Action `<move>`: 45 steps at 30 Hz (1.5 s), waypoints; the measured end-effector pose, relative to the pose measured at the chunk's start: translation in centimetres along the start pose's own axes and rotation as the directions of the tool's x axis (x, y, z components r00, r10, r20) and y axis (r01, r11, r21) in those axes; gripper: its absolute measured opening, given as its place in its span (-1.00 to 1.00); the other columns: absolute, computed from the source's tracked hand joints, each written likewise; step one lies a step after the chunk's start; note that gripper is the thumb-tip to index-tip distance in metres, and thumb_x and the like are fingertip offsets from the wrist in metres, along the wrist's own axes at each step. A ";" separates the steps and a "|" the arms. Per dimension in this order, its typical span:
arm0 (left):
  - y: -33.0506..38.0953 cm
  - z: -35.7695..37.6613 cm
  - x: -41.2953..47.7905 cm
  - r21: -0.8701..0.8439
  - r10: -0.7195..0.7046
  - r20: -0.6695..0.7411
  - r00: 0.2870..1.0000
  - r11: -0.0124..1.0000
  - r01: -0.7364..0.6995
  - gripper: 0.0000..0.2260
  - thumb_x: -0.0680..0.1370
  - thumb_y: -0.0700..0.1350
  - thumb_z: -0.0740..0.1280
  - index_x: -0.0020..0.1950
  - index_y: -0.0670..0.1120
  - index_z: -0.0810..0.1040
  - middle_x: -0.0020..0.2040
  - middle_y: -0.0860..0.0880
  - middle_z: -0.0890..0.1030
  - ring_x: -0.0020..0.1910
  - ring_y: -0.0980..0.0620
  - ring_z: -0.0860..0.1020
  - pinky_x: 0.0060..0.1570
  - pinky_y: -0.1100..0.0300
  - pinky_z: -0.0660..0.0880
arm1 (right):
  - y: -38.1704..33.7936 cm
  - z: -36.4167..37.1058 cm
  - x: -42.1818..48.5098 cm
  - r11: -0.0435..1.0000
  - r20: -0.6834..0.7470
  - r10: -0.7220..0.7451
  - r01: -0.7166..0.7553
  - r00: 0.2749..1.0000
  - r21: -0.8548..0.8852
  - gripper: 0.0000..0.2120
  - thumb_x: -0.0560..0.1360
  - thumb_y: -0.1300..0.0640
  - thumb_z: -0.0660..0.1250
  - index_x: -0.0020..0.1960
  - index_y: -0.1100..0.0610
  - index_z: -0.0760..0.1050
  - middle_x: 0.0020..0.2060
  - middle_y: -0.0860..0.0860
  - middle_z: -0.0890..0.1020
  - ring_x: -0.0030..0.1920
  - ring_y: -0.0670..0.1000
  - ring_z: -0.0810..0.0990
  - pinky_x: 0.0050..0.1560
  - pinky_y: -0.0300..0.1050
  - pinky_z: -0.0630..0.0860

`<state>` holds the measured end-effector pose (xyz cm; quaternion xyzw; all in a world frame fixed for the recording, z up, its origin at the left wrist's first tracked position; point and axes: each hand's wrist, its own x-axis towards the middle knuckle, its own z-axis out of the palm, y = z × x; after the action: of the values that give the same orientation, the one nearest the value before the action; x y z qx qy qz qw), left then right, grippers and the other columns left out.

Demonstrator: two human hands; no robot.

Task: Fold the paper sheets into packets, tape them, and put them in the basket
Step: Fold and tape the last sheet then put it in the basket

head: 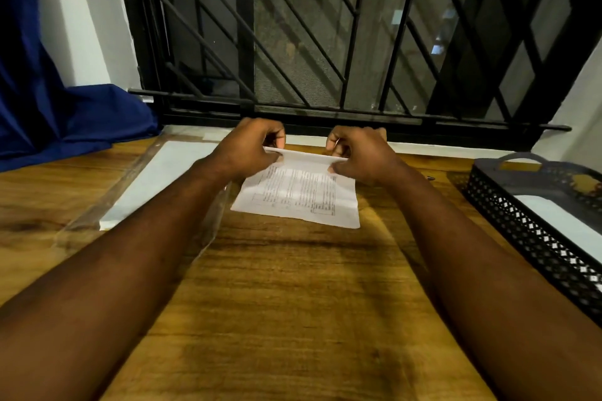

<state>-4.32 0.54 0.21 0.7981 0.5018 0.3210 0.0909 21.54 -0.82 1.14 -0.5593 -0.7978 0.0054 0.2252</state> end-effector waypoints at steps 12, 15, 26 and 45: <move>-0.3 1.0 -0.8 0.090 0.001 0.323 0.946 0.995 -0.032 -0.84 0.44 -0.13 0.49 -0.02 0.07 0.64 0.07 0.08 0.65 0.11 0.06 0.59 0.15 -0.06 0.60 | 0.6 0.9 0.0 0.997 0.310 -0.020 -0.004 0.951 0.077 -0.72 0.46 0.03 0.58 0.16 -0.07 0.68 0.03 -0.13 0.69 0.05 -0.09 0.62 0.11 0.04 0.64; 0.0 0.7 -0.5 0.118 -0.076 0.424 0.903 0.993 0.028 -0.72 0.40 0.10 0.43 0.07 0.07 0.66 0.15 0.09 0.63 0.15 0.05 0.56 0.22 -0.06 0.55 | 0.0 0.5 0.0 0.981 0.403 0.066 -0.132 0.913 0.139 -0.66 0.56 -0.15 0.47 0.30 -0.10 0.63 0.17 -0.18 0.63 0.13 -0.16 0.55 0.03 -0.20 0.49; -1.5 3.8 -1.6 0.140 0.037 0.313 0.949 0.986 -0.085 -0.86 0.68 0.01 0.26 0.18 -0.01 0.47 0.10 -0.01 0.52 0.10 -0.03 0.47 0.06 0.04 0.43 | -2.6 5.5 -0.8 0.997 0.461 -0.026 0.055 0.887 -0.049 -0.42 0.77 -0.12 0.03 0.73 0.04 0.04 0.72 -0.01 0.04 0.70 0.00 -0.01 0.68 0.06 -0.02; -1.9 0.7 -0.9 -0.112 -0.026 0.423 0.906 0.990 0.081 -0.57 0.46 0.00 0.58 0.22 0.15 0.46 0.27 0.07 0.51 0.28 0.05 0.48 0.27 0.07 0.47 | 2.0 0.6 -0.2 0.984 0.447 0.146 -0.177 0.883 0.028 -0.04 0.39 -0.28 0.59 0.66 -0.09 0.24 0.61 -0.07 0.35 0.55 0.05 0.36 0.47 0.02 0.35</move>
<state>-5.55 0.83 -1.60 0.8269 0.4707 0.1701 0.2563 23.15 -0.09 0.01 -0.5997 -0.7781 0.1783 0.0556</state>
